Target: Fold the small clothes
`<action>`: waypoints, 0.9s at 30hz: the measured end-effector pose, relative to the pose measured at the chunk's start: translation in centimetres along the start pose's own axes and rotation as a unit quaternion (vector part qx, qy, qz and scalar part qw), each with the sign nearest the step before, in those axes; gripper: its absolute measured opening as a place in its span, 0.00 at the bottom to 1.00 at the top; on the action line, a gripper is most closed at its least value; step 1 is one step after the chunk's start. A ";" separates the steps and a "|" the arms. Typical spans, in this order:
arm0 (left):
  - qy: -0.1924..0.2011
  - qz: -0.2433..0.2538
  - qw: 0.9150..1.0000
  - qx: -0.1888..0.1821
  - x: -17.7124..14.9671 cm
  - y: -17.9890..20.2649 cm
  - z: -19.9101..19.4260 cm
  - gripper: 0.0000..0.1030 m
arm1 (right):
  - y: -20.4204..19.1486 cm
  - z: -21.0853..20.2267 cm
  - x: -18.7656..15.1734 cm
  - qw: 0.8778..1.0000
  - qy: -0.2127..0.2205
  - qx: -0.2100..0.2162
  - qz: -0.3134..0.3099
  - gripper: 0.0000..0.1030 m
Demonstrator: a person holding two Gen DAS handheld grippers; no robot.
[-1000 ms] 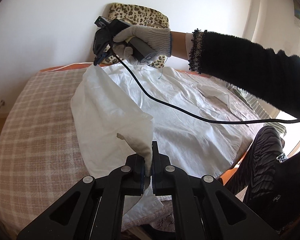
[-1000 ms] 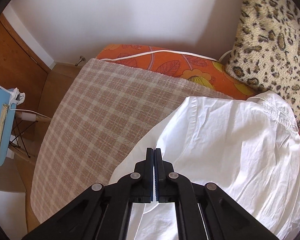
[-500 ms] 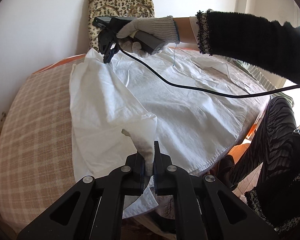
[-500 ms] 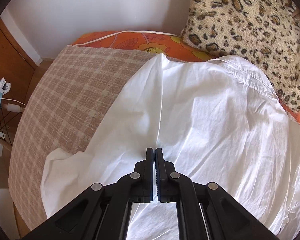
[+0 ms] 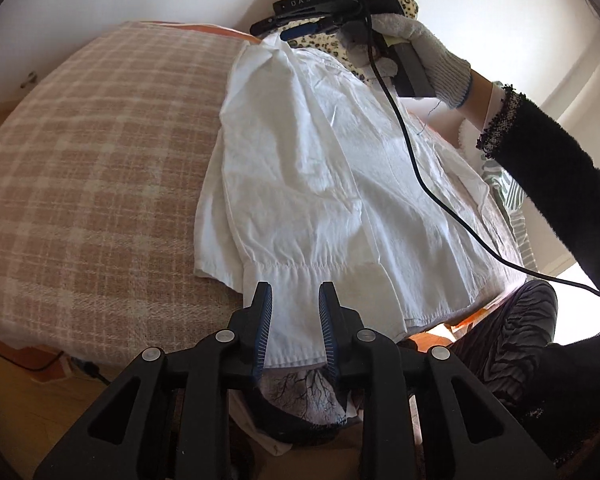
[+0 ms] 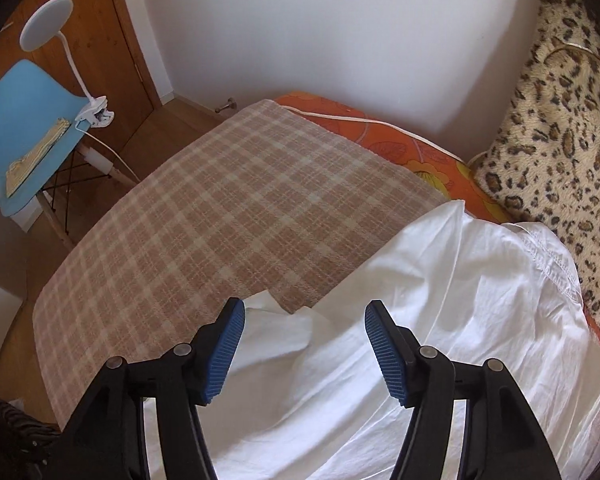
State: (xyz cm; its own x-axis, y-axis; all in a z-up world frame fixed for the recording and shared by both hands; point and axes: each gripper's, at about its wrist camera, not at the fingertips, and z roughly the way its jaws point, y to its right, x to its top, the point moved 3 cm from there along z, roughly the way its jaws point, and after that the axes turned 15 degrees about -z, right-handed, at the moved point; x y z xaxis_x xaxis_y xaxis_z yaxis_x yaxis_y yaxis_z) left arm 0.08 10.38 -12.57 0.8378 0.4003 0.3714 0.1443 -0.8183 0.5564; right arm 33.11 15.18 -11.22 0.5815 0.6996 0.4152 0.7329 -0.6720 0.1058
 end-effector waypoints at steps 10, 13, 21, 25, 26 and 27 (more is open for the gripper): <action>-0.009 0.037 0.999 0.017 -1.6 1.0 0.8 0.22 | -2.8 4.9 0.8 0.997 -0.047 -0.021 -0.058 0.58; -0.008 0.040 0.999 0.013 -1.4 1.0 1.1 0.21 | -2.1 4.7 0.6 0.998 -0.037 -0.010 -0.050 0.68; -0.001 0.044 0.999 0.016 -1.2 1.0 1.1 0.03 | -2.1 5.4 0.0 0.998 -0.033 0.018 -0.050 0.27; 0.036 0.065 0.996 0.046 -1.2 1.2 -0.1 0.02 | -3.1 5.7 -0.2 0.996 -0.040 -0.013 -0.074 0.10; 0.046 0.067 0.995 0.058 -1.0 1.1 -0.4 0.05 | -3.0 5.7 -0.2 0.996 -0.039 -0.013 -0.073 0.09; 0.051 0.065 0.994 0.069 -0.9 0.8 -0.5 0.17 | -2.8 5.6 -0.2 0.997 -0.036 -0.011 -0.068 0.08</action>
State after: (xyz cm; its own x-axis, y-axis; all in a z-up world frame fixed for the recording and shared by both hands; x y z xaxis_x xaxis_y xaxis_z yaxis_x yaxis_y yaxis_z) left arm -0.78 9.56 -12.08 0.7977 0.3208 0.5107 0.1150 -0.9122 0.3934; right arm 32.92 18.25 -16.67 0.5018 0.7996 0.3299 0.7992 -0.5745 0.1767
